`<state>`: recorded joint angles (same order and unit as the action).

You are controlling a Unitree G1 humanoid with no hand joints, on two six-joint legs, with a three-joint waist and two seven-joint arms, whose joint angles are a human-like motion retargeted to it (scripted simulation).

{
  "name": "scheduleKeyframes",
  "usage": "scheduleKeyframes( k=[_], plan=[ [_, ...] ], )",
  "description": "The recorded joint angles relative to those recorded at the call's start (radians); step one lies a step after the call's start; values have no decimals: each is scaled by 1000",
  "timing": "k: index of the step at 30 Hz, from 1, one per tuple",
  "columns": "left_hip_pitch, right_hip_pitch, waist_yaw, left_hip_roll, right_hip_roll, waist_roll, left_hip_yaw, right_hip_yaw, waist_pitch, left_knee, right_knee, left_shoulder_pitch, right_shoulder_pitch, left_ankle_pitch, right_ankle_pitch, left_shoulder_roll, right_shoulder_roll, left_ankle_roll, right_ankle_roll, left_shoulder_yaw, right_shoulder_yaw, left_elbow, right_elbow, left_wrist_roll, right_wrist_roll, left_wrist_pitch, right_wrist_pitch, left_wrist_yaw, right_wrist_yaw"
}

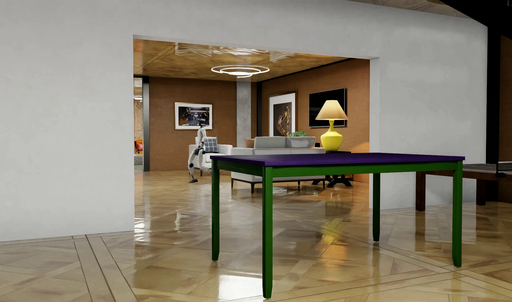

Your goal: Walk to the dark purple table

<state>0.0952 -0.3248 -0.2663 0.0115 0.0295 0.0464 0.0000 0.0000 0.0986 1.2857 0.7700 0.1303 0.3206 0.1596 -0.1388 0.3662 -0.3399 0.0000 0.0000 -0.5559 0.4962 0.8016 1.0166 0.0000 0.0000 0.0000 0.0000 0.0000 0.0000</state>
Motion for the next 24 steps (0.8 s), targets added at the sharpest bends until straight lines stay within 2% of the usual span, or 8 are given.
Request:
scheduleKeyframes(
  k=[5, 7, 9, 10, 14, 19, 22, 24],
  plan=[
    [-420, 386, 266, -53, -58, -89, 0, 0, 25, -394, -194, 111, -75, 91, -80, -23, -18, 0, 0, -108, -8, 102, -199, 0, 0, 0, 0, 0, 0],
    [-430, 530, 308, -72, -42, -79, 0, 0, -2, -766, -265, 151, -94, -364, -155, -16, -39, 0, 0, -132, -60, 132, -274, 0, 0, 0, 0, 0, 0],
    [-471, 595, 331, -64, -21, -65, 0, 0, -36, -1151, -261, 194, -105, -43, -249, -1, -59, 0, 0, -176, -117, 143, -300, 0, 0, 0, 0, 0, 0],
    [-504, 624, 347, -80, -26, -78, 0, 0, -27, -791, -232, 204, -97, -388, -254, 2, -53, 0, 0, -193, -151, 156, -290, 0, 0, 0, 0, 0, 0],
    [-452, 416, 307, -243, -161, -164, 0, 0, 1, -650, 461, 221, -27, 34, 103, 19, -5, 0, 0, -172, -179, 188, -162, 0, 0, 0, 0, 0, 0],
    [-129, 88, 119, -239, -160, -53, 0, 0, 33, -734, -19, 131, 50, -225, -39, 38, -30, 0, 0, -78, -142, 34, -111, 0, 0, 0, 0, 0, 0],
    [-25, 11, 72, -223, -209, -31, 0, 0, -7, -712, -226, 83, 123, -423, 553, 75, -28, 0, 0, 14, -134, -60, -102, 0, 0, 0, 0, 0, 0],
    [15, 57, 25, -205, -193, -10, 0, 0, 7, -588, -101, 71, 132, -414, 276, 80, -31, 0, 0, 38, -116, -88, -84, 0, 0, 0, 0, 0, 0]
  ],
)
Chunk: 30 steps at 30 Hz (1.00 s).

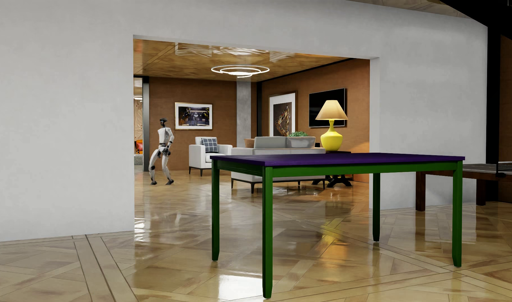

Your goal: Walk to the dark purple table

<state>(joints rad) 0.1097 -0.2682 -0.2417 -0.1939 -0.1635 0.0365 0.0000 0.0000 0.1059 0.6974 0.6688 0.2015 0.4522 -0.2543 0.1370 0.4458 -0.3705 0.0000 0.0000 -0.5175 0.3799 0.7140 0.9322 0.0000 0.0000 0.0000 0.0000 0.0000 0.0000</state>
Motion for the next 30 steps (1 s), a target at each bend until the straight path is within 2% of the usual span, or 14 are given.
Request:
scheduleKeyframes(
  k=[1, 3, 4, 8, 10, 12, 13, 15, 17, 19, 23, 25, 28, 30],
  plan=[
    [-51, 31, -25, 18, -4, 20, 0, 0, 6, 113, 39, -12, -25, 125, -106, -36, -1, 0, 0, 39, 11, 24, 24, 0, 0, 0, 0, 0, 0],
    [-159, 113, 9, 58, -37, 56, 0, 0, 28, 213, 22, -44, -91, 392, -203, -72, -36, 0, 0, -50, 14, 32, 49, 0, 0, 0, 0, 0, 0],
    [-233, 152, 42, 77, -67, 60, 0, 0, 25, 234, 2, -30, -101, 423, -230, -79, -42, 0, 0, -64, -27, 11, 30, 0, 0, 0, 0, 0, 0],
    [-474, 346, 160, 168, -123, 23, 0, 0, 5, 115, -42, 62, -105, 353, -357, -95, -42, 0, 0, -162, -50, 93, -93, 0, 0, 0, 0, 0, 0],
    [-569, 454, 215, 196, -102, 0, 0, 0, -8, -34, -81, 119, -120, 307, -401, -84, -32, 0, 0, -168, -43, 138, -146, 0, 0, 0, 0, 0, 0],
    [-643, 535, 274, 221, -62, -12, 0, 0, -15, -130, -110, 167, -155, 162, -451, -65, -39, 0, 0, -211, -44, 196, -185, 0, 0, 0, 0, 0, 0],
    [-675, 556, 321, 242, -60, -24, 0, 0, -8, -137, -103, 186, -187, 164, -476, -55, -45, 0, 0, -241, -16, 227, -200, 0, 0, 0, 0, 0, 0],
    [-768, 618, 398, 247, -86, -62, 0, 0, 17, -3, -82, 220, -232, 450, -446, -45, -60, 0, 0, -265, -7, 283, -217, 0, 0, 0, 0, 0, 0],
    [-760, 619, 429, 188, -124, -100, 0, 0, 9, 78, 2, 210, -210, 435, -266, -47, -57, 0, 0, -324, -44, 339, -200, 0, 0, 0, 0, 0, 0],
    [-676, 455, 359, 132, -93, -109, 0, 0, -16, 91, 236, 235, -189, 300, -158, -53, -49, 0, 0, -278, -22, 307, -147, 0, 0, 0, 0, 0, 0],
    [-257, 87, 137, -13, 5, -118, 0, 0, 41, -118, 620, 103, -101, 110, -392, -43, -37, 0, 0, -243, 52, 165, -107, 0, 0, 0, 0, 0, 0],
    [-66, -88, 27, 5, 52, -107, 0, 0, 41, -204, 457, 34, -47, -3, -413, -32, -38, 0, 0, -119, 99, 53, -77, 0, 0, 0, 0, 0, 0],
    [153, -213, -85, 44, 47, -110, 0, 0, 5, -282, -35, -89, 26, -153, -319, -11, -31, 0, 0, 50, 129, -104, -41, 0, 0, 0, 0, 0, 0],
    [250, -258, -130, 71, 30, -120, 0, 0, -30, -288, -197, -146, 63, -180, -345, 12, -34, 0, 0, 111, 135, -186, -35, 0, 0, 0, 0, 0, 0]
  ],
)
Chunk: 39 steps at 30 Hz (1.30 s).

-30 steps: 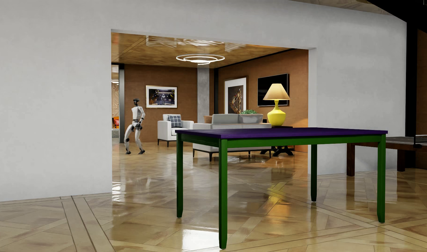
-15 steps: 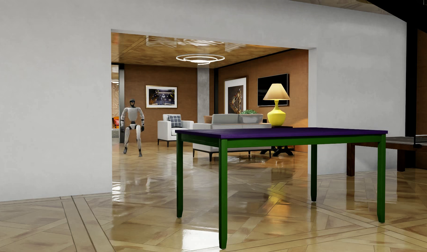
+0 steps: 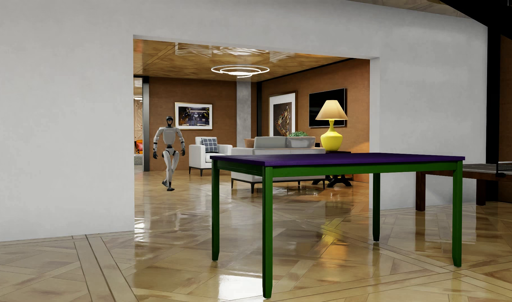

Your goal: Walk to the dark purple table

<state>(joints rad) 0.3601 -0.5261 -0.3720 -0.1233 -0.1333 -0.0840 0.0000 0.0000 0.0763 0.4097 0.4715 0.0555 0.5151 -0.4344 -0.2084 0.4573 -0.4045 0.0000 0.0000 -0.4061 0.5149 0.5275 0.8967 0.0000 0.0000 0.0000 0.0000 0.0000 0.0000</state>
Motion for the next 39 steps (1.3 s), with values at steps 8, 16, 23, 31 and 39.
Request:
scheduleKeyframes(
  k=[8, 16, 23, 31, 39],
  plan=[
    [-466, 301, 246, 101, 158, 27, 0, 0, 35, 1011, 259, 141, -130, 498, -20, -58, 59, 0, 0, -141, -57, 221, -72, 0, 0, 0, 0, 0, 0],
    [-822, 853, 565, 81, 74, 9, 0, 0, 19, 67, 60, 414, -342, 82, -162, -79, 26, 0, 0, -419, -237, 475, -474, 0, 0, 0, 0, 0, 0],
    [-577, 502, 388, -93, -30, -23, 0, 0, 45, 228, 941, 296, -252, 524, 51, -80, 91, 0, 0, -386, -76, 407, 12, 0, 0, 0, 0, 0, 0],
    [-85, 158, 60, 16, -31, 30, 0, 0, -23, 40, -357, -23, -24, 94, 740, -24, 46, 0, 0, 35, -4, 35, 112, 0, 0, 0, 0, 0, 0],
    [-355, 367, 178, 139, 146, 55, 0, 0, 15, 1006, 261, 95, -132, 547, 18, -102, 70, 0, 0, -181, -104, 307, 48, 0, 0, 0, 0, 0, 0]
  ],
)
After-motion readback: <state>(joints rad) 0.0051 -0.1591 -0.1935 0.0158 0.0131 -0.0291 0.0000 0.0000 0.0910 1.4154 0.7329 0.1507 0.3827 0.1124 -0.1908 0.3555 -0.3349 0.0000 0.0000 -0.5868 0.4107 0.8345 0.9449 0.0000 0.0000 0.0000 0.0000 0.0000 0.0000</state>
